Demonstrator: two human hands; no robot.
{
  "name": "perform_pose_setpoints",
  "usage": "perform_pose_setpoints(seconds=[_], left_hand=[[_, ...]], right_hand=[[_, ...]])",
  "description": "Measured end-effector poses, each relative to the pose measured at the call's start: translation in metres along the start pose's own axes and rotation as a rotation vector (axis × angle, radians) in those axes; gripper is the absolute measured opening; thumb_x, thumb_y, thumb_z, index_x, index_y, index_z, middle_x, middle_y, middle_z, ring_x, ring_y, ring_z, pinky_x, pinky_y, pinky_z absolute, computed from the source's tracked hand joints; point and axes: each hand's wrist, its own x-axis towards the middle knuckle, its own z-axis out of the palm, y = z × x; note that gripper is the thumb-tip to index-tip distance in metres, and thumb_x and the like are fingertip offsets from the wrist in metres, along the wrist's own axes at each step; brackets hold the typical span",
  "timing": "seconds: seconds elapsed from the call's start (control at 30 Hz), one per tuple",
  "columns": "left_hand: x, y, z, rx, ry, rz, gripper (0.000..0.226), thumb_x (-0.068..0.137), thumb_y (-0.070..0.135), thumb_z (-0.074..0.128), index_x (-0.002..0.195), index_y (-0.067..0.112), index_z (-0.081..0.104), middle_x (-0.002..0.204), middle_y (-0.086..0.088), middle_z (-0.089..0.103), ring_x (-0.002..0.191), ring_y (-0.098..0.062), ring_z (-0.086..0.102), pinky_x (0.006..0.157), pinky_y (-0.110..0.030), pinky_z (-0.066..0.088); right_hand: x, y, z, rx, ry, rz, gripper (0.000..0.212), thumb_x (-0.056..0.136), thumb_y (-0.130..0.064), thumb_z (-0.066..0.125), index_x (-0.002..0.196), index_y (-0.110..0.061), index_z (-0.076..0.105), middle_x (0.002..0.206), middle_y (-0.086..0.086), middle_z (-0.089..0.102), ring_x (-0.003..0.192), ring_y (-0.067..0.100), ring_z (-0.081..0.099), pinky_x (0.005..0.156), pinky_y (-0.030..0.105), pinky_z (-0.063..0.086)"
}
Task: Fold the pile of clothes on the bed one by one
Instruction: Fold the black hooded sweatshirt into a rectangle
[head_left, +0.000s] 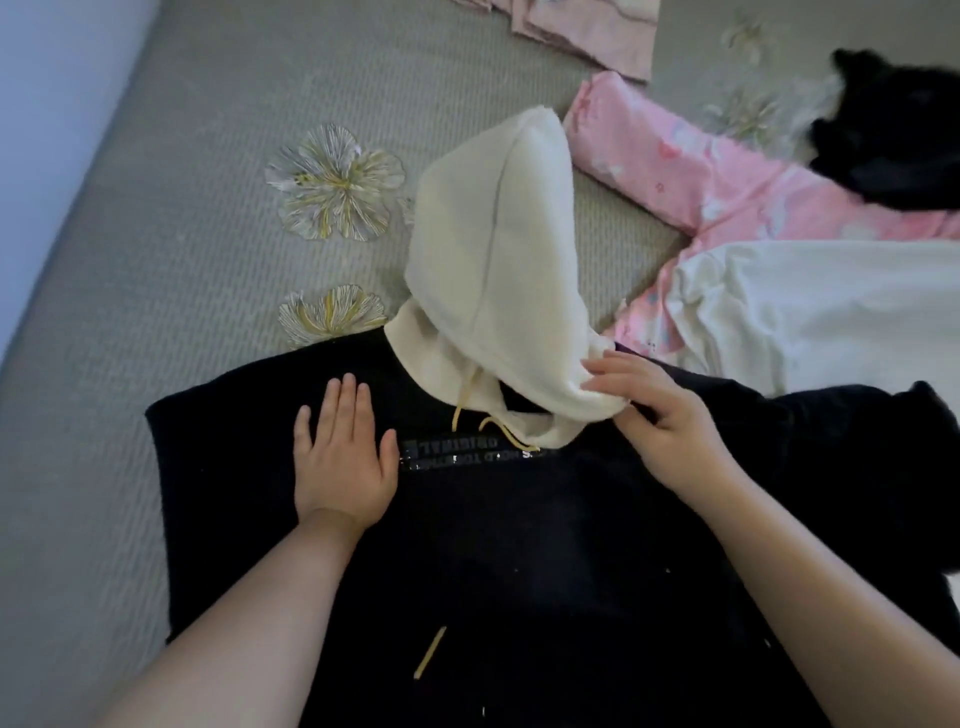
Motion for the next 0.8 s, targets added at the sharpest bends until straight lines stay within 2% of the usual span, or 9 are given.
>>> perform_pose_setpoints(seconds=[0.1, 0.17, 0.23, 0.3, 0.37, 0.47, 0.6, 0.7, 0.8], left_hand=[[-0.003, -0.001, -0.008, -0.167, 0.092, 0.021, 0.053, 0.096, 0.026, 0.033, 0.143, 0.004, 0.021, 0.152, -0.01, 0.02, 0.142, -0.021, 0.012, 0.112, -0.036, 0.001], [-0.007, 0.002, -0.02, -0.593, 0.156, -0.113, 0.046, 0.097, 0.015, 0.036, 0.14, 0.002, 0.029, 0.145, -0.015, 0.034, 0.136, -0.026, 0.027, 0.109, -0.027, 0.013], [-0.015, 0.004, -0.036, -1.009, 0.21, -0.218, 0.043, 0.098, 0.013, 0.034, 0.139, 0.002, 0.029, 0.14, -0.016, 0.04, 0.131, -0.025, 0.036, 0.105, -0.02, 0.022], [-0.038, 0.009, -0.054, -1.083, 0.247, -0.113, 0.05, 0.097, 0.025, 0.034, 0.141, 0.003, 0.024, 0.141, -0.011, 0.037, 0.131, -0.017, 0.035, 0.106, -0.019, 0.025], [-0.069, 0.023, -0.065, -1.02, 0.203, 0.177, 0.065, 0.09, 0.047, 0.037, 0.141, 0.009, 0.021, 0.141, 0.005, 0.029, 0.132, -0.009, 0.026, 0.107, -0.012, 0.02], [-0.11, 0.04, -0.05, -0.548, -0.042, 0.537, 0.067, 0.082, 0.061, 0.032, 0.138, 0.027, 0.022, 0.144, 0.016, 0.021, 0.137, -0.007, 0.009, 0.112, -0.027, 0.003], [-0.177, 0.037, 0.012, 0.079, -0.394, 0.443, 0.059, 0.096, 0.045, 0.021, 0.146, 0.024, -0.004, 0.154, 0.003, -0.016, 0.139, -0.016, -0.021, 0.109, -0.035, -0.017], [-0.201, 0.036, 0.03, 0.086, -0.377, 0.347, 0.058, 0.097, 0.04, 0.021, 0.146, 0.021, -0.004, 0.154, 0.002, -0.016, 0.139, -0.018, -0.02, 0.111, -0.037, -0.014], [-0.212, 0.033, 0.024, 0.038, -0.352, 0.345, 0.057, 0.097, 0.032, 0.03, 0.146, 0.012, 0.008, 0.155, -0.006, 0.0, 0.142, -0.022, -0.005, 0.113, -0.04, -0.003]], right_hand=[[-0.068, -0.002, -0.012, -0.266, -0.202, -0.2, 0.038, 0.065, 0.016, 0.058, 0.082, -0.015, 0.074, 0.114, -0.005, 0.059, 0.125, 0.021, 0.042, 0.104, 0.045, 0.031], [-0.112, 0.002, -0.013, -0.572, -0.335, -0.297, 0.039, 0.055, 0.012, 0.07, 0.079, -0.018, 0.074, 0.114, -0.003, 0.064, 0.12, 0.034, 0.045, 0.093, 0.061, 0.031], [-0.147, 0.011, -0.007, -0.775, -0.44, -0.218, 0.044, 0.053, 0.009, 0.076, 0.086, -0.021, 0.074, 0.12, -0.001, 0.063, 0.121, 0.039, 0.046, 0.097, 0.062, 0.027], [-0.174, 0.023, 0.004, -0.817, -0.537, -0.077, 0.051, 0.073, 0.005, 0.061, 0.115, -0.024, 0.064, 0.145, -0.003, 0.037, 0.14, 0.031, 0.008, 0.108, 0.049, -0.004], [-0.192, 0.034, 0.012, -0.769, -0.569, 0.053, 0.058, 0.085, 0.0, 0.042, 0.136, -0.028, 0.041, 0.154, -0.012, 0.006, 0.128, 0.016, -0.032, 0.103, 0.037, -0.023], [-0.203, 0.032, 0.02, -0.7, -0.573, 0.144, 0.056, 0.087, -0.003, 0.038, 0.137, -0.028, 0.039, 0.154, -0.016, 0.005, 0.138, 0.012, -0.021, 0.11, 0.035, -0.016], [-0.226, 0.027, 0.013, -0.668, -0.581, 0.236, 0.048, 0.091, -0.007, 0.037, 0.135, -0.027, 0.042, 0.154, -0.013, 0.011, 0.143, 0.012, -0.004, 0.114, 0.037, -0.004], [-0.262, 0.029, 0.003, -0.707, -0.578, 0.203, 0.043, 0.092, -0.011, 0.042, 0.133, -0.024, 0.045, 0.151, -0.006, 0.024, 0.143, 0.016, 0.005, 0.115, 0.034, 0.0], [-0.311, 0.028, -0.007, -0.755, -0.376, 0.123, 0.042, 0.072, 0.004, 0.069, 0.113, -0.005, 0.064, 0.13, 0.02, 0.053, 0.127, 0.041, 0.041, 0.103, 0.055, 0.03]])
